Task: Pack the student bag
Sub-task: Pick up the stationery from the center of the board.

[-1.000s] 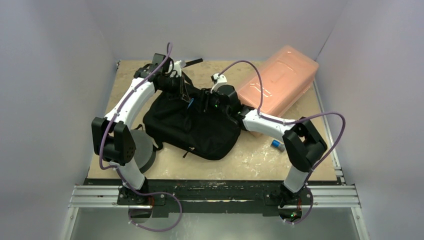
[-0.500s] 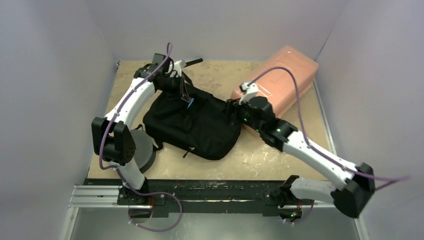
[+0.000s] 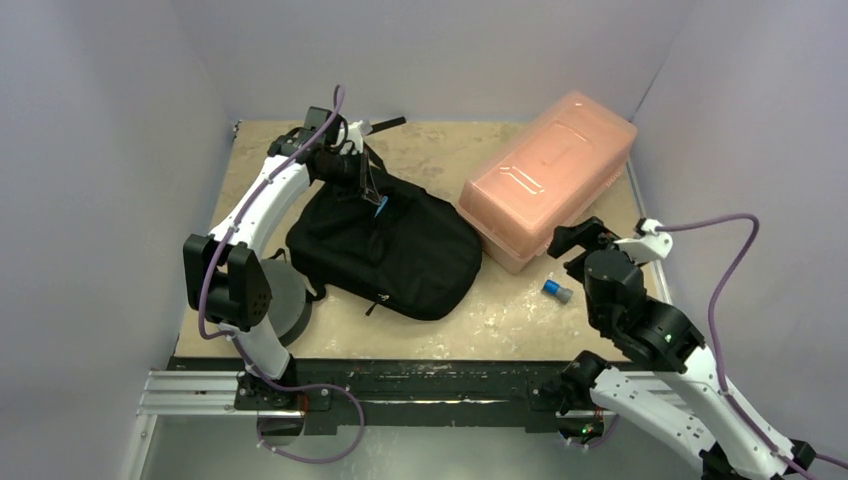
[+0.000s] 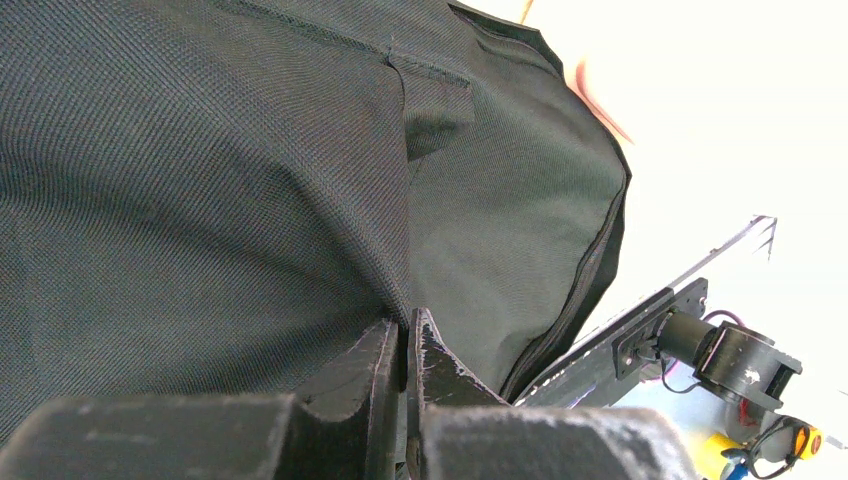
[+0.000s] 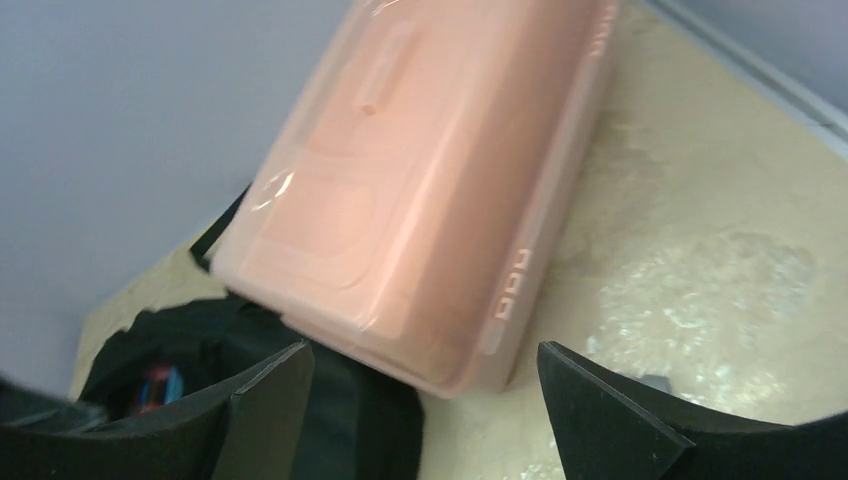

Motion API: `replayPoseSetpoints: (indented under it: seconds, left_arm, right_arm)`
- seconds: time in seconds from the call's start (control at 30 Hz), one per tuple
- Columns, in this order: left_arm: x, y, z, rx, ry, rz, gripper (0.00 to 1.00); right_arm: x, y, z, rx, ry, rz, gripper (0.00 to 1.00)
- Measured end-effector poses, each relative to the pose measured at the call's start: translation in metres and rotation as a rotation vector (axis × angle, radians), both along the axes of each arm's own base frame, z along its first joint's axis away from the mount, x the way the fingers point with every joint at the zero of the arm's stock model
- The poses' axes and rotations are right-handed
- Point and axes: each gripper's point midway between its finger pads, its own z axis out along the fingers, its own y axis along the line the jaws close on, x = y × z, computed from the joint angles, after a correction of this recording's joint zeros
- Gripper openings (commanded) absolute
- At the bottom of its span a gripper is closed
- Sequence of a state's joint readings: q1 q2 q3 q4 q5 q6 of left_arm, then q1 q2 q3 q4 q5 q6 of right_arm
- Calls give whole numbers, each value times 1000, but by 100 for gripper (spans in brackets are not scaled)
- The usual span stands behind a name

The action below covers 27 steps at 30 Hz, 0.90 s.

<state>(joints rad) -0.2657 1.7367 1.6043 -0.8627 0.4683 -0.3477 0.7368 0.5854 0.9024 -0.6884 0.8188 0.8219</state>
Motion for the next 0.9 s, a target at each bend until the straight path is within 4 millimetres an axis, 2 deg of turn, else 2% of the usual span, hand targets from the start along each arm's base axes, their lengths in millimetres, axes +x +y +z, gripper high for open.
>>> replayPoseSetpoints:
  seconds: [0.1,0.27,0.4,0.53,0.63,0.73,0.9]
  left_arm:
    - [0,0,0,-1,0,-1,0]
    - [0,0,0,-1,0,-1,0]
    - [0,-1,0,-3,1,-2,0]
    - [-1,-1,0,-5,1,-4,0]
    - [-1,-1,1,-7,2,-5,0]
    - [-1,-2,1,-11,3,-7,0]
    - [-2,-3,1,-15,4,-10,0]
  right_arm:
    - [-8,-26,-9,21,16,-138,82]
    - [-5,-38,-31,11,69,-251,82]
    - [6,-53,-64,-21,152,-329,82]
    - [14,-89,-108,25,289,-436,83]
    - [17,-109,-134,96,379,-475,82]
    - [17,-112,-161,158,486,-482,82]
    - [12,-97,-208,219,693,-448,83]
